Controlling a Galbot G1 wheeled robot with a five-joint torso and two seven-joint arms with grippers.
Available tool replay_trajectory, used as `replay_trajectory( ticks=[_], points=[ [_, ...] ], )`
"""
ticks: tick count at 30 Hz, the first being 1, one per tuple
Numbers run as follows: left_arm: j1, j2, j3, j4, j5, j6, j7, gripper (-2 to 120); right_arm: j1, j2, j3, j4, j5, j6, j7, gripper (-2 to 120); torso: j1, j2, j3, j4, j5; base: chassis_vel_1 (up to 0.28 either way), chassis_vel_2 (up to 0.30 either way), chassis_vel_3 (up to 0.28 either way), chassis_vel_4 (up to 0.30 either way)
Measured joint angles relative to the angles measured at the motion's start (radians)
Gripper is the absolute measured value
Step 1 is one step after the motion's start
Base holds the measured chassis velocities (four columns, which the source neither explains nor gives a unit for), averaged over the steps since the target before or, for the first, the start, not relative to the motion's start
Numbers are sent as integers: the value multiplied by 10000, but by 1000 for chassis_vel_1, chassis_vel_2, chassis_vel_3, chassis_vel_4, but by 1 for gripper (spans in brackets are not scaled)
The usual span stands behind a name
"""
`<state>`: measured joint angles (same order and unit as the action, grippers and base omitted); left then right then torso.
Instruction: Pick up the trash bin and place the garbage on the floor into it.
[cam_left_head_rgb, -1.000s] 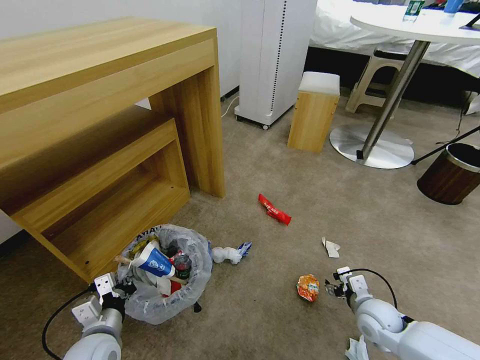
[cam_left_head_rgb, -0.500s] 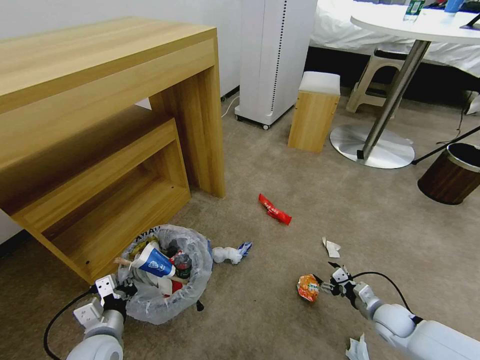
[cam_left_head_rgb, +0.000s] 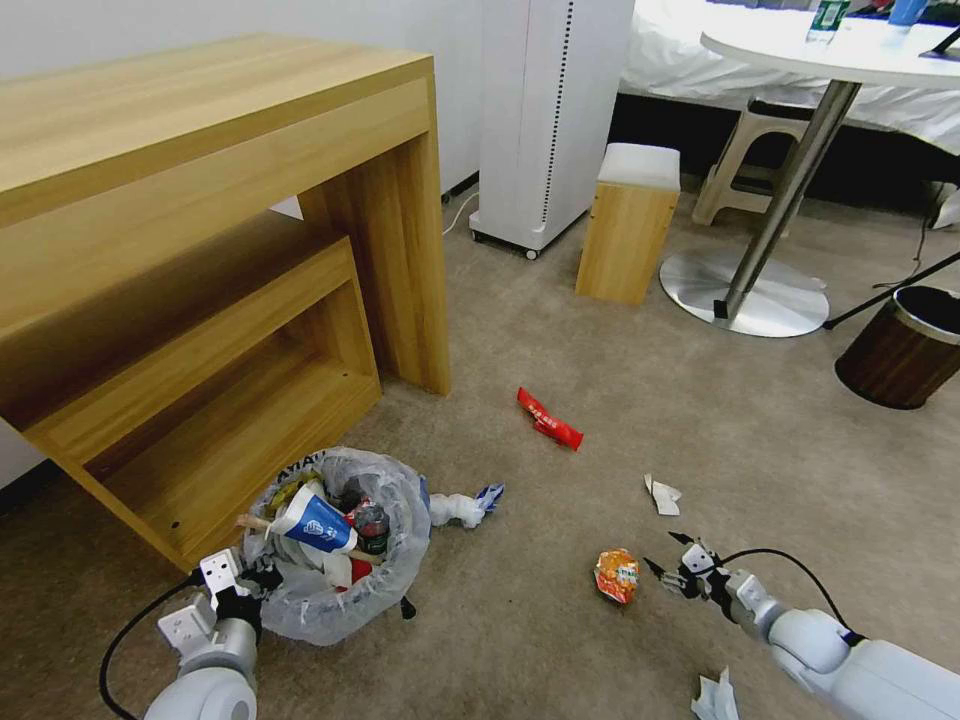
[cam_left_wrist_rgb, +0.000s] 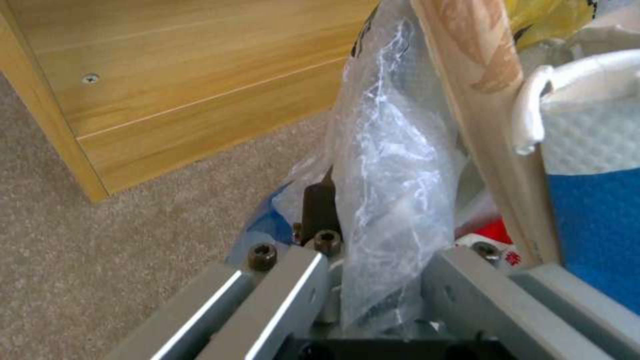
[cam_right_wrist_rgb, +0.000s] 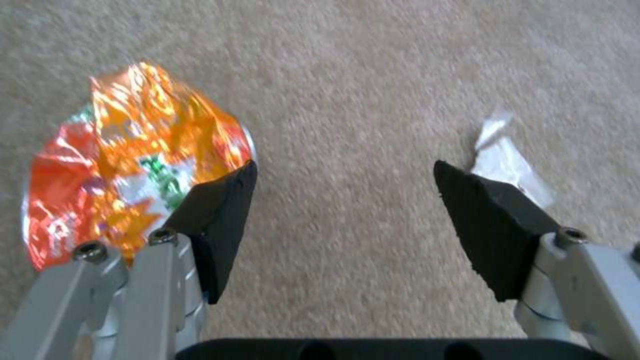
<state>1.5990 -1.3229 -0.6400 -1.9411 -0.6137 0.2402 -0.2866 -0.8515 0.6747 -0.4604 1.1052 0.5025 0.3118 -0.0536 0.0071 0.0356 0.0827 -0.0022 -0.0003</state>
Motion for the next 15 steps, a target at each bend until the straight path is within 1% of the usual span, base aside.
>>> replay_trajectory(
  ticks=[4, 6, 15],
  points=[
    [-27, -47, 3, 6, 9, 0, -1, 1, 117, -24, -73, 165, -23, 136, -196, 70, 0, 0, 1, -2, -1, 0, 0, 0, 0],
    [-47, -76, 7, 6, 19, 10, -4, 1, 229, -3, -138, 185, -53, 145, -240, 70, 0, 0, 0, -3, -8, 0, 0, 0, 0],
    [-83, -116, 13, 36, 22, 29, -16, 1, 561, 639, -602, -515, -120, 263, -297, 68, 0, 0, 0, -3, -4, 0, 0, 0, 0]
  ],
)
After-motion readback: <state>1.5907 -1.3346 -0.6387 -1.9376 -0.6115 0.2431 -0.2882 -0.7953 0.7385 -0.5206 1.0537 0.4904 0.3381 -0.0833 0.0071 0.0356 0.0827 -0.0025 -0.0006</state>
